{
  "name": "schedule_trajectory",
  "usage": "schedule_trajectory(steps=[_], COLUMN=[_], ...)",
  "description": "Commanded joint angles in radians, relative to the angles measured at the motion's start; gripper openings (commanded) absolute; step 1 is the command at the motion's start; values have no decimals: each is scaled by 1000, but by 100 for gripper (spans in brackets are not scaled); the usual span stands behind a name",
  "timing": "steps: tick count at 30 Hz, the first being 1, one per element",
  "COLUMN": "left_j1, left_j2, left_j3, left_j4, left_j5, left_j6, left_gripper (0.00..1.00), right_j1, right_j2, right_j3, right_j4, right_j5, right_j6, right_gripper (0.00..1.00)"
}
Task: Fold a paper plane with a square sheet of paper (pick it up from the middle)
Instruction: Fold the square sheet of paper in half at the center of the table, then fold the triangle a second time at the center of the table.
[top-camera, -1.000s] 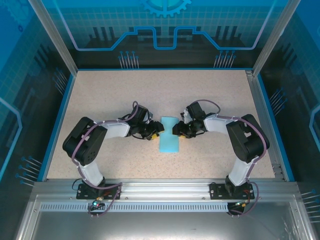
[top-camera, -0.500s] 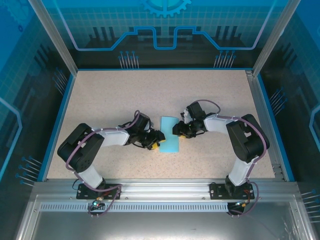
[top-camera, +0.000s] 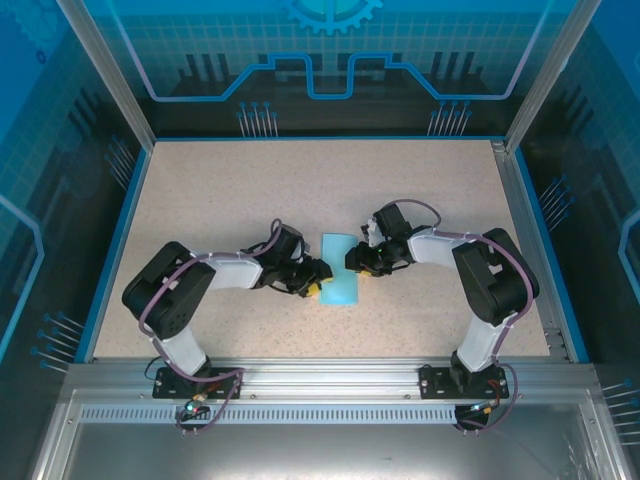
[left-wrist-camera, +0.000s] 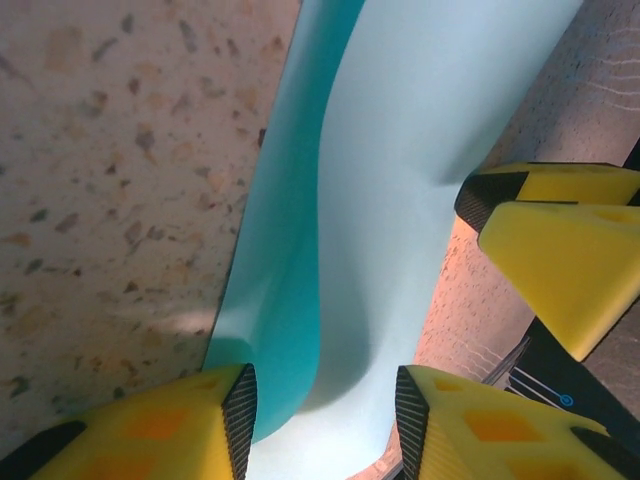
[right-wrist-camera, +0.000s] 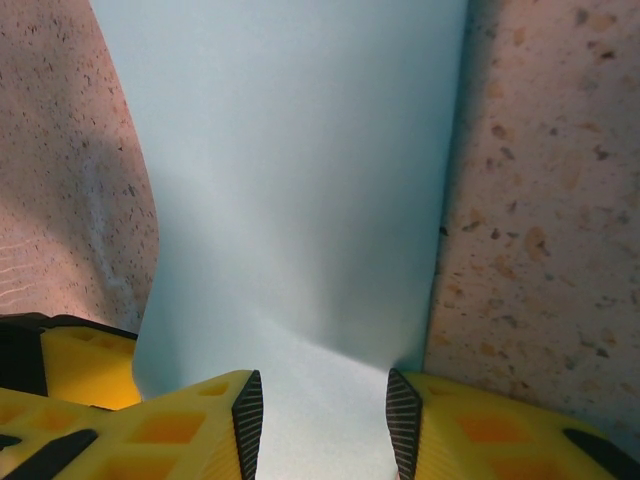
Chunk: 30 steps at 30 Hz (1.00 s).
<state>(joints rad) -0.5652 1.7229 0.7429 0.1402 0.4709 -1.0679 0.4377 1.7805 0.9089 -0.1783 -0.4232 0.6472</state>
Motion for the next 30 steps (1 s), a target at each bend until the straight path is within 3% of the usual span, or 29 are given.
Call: schedule_trajectory(steps=[1, 11, 30], left_j1=[11, 53, 94], left_j2=[21, 49, 114], left_j3=[29, 55, 107], left_j4=[19, 68, 149], left_j5=[28, 58, 147], left_j6=[0, 15, 21], left_gripper=[45, 45, 34], right_j1=[-14, -16, -15], right_j2=[23, 26, -56], right_j3=[-24, -24, 1], right_j4=[-20, -9, -22], right_j5=[20, 8, -7], right_j6=[2, 7, -12], right_gripper=[41, 41, 43])
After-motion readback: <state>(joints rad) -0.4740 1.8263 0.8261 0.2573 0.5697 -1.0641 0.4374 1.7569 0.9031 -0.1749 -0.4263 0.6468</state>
